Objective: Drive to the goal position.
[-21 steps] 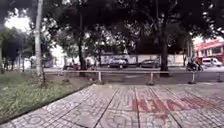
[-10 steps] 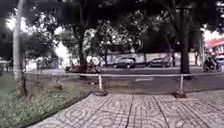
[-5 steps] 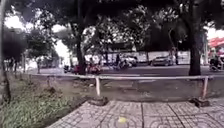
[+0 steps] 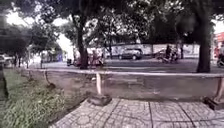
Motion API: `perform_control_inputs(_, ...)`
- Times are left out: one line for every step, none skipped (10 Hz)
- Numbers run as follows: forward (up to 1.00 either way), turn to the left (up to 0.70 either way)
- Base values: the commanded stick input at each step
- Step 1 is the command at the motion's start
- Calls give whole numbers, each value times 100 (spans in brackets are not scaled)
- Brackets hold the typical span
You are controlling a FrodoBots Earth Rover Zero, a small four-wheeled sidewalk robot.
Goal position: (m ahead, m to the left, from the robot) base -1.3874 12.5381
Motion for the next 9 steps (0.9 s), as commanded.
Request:
perform_control_inputs(-100,0)
perform_control_inputs(-100,0)
perform_control_inputs(-100,-9)
perform_control_inputs(-100,-27)
perform_control_inputs(-100,-27)
perform_control_inputs(-100,-27)
perform_control_inputs(-100,-27)
perform_control_inputs(-100,-27)
perform_control_inputs(-100,-27)
